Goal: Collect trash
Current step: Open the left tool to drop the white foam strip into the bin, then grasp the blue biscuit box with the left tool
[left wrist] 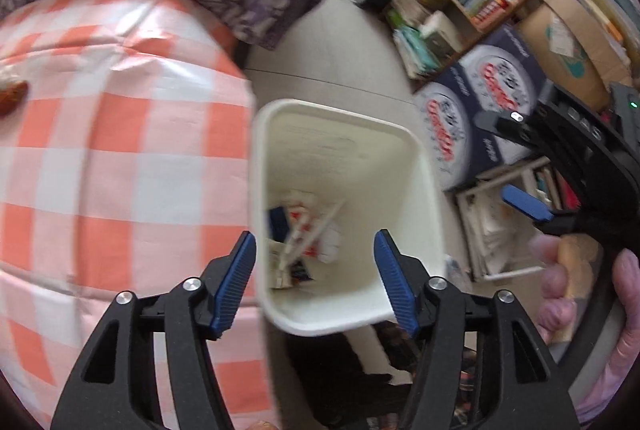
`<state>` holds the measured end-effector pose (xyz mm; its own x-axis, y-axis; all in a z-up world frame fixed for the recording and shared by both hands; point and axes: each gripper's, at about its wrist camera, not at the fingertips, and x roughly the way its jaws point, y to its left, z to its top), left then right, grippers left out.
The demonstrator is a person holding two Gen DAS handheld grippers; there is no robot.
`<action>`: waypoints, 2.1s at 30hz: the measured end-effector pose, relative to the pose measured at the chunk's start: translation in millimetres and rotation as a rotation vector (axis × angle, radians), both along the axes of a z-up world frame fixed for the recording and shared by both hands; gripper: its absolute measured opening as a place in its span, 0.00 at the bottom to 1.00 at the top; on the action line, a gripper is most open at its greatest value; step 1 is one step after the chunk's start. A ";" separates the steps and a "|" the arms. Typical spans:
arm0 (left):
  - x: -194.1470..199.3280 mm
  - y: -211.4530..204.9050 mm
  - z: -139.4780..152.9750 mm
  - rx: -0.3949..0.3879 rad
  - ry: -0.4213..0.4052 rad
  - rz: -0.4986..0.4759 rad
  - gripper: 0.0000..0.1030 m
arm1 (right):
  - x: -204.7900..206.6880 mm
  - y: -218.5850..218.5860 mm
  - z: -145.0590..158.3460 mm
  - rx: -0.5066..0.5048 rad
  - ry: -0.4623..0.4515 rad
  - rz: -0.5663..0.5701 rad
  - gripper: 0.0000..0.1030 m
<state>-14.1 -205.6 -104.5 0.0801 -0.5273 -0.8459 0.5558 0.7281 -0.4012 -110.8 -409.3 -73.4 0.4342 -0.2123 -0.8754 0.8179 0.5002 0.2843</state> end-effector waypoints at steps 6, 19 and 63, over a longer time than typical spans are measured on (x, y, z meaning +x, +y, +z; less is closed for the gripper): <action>49.3 54.6 -15.5 0.165 -0.080 0.139 0.73 | 40.0 43.6 -2.4 0.002 0.020 0.153 0.93; 176.8 174.7 -53.9 0.716 -0.348 0.138 0.81 | 112.8 121.3 -13.4 0.093 0.013 0.323 0.93; 170.3 341.1 -36.4 0.480 0.014 0.535 0.89 | 194.4 251.5 -42.2 -0.064 0.048 0.688 0.93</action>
<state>156.2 135.5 -140.8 0.2111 0.0115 -0.9774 0.0707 0.9971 0.0270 83.6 -157.7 -115.6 0.4496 0.0454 -0.8921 0.3196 0.9244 0.2081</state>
